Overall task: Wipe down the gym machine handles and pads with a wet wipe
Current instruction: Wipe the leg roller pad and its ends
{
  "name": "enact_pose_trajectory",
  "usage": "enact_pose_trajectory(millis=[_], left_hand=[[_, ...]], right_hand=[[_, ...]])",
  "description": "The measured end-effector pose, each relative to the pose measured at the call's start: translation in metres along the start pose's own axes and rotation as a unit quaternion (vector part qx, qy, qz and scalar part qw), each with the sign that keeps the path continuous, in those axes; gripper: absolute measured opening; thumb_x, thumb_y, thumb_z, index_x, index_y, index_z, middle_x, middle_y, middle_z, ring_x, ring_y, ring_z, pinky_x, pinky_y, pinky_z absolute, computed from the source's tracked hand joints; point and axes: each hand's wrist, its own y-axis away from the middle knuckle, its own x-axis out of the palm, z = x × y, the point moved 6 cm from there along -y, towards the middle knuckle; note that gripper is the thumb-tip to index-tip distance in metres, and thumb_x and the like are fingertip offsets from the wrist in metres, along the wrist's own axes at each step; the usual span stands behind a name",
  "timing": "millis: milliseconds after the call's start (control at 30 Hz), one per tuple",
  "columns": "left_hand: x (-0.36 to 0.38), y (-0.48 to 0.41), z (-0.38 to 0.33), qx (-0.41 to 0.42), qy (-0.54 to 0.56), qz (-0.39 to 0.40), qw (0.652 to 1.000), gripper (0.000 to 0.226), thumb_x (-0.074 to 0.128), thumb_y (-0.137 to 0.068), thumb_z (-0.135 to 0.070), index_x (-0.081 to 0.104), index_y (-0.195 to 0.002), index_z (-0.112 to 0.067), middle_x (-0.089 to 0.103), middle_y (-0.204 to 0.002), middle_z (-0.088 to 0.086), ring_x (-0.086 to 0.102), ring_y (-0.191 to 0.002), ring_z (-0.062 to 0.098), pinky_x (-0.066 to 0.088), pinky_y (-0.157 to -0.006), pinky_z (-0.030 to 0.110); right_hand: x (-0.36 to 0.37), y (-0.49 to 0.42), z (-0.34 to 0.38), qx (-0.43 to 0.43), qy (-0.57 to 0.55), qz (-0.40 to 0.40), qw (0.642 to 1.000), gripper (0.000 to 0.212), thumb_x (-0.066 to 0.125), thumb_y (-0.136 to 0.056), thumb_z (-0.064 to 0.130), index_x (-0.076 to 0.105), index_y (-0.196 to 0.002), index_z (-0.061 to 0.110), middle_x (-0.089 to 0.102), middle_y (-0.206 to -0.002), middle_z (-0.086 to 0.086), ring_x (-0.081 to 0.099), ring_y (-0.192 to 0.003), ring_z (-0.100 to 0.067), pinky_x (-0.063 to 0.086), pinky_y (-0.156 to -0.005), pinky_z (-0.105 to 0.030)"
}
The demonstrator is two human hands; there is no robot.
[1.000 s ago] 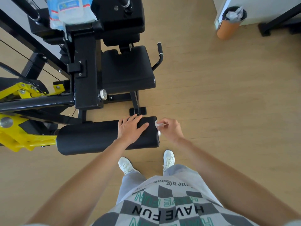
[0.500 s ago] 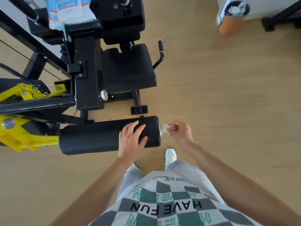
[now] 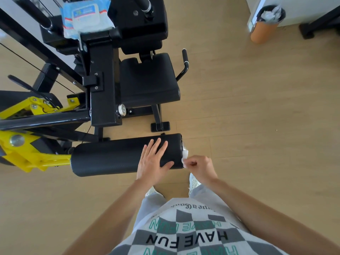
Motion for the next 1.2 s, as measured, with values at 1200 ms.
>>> enact_pose_trajectory(millis=[1200], left_hand=[[0.012,0.043,-0.002,0.019,-0.099,-0.088,0.991,0.068,0.072,-0.091,-0.041,0.047,-0.152,-0.026,0.038,-0.163,0.006,0.032,-0.152,0.030,0.034,-0.120,0.053]], right_hand=[[-0.027,-0.036,0.022,0.054,-0.049,-0.100,0.992,0.023,0.071,-0.091,0.013,0.076,-0.113,0.017,0.071,-0.095,0.008,0.061,-0.079,-0.001,0.042,-0.065,-0.001]])
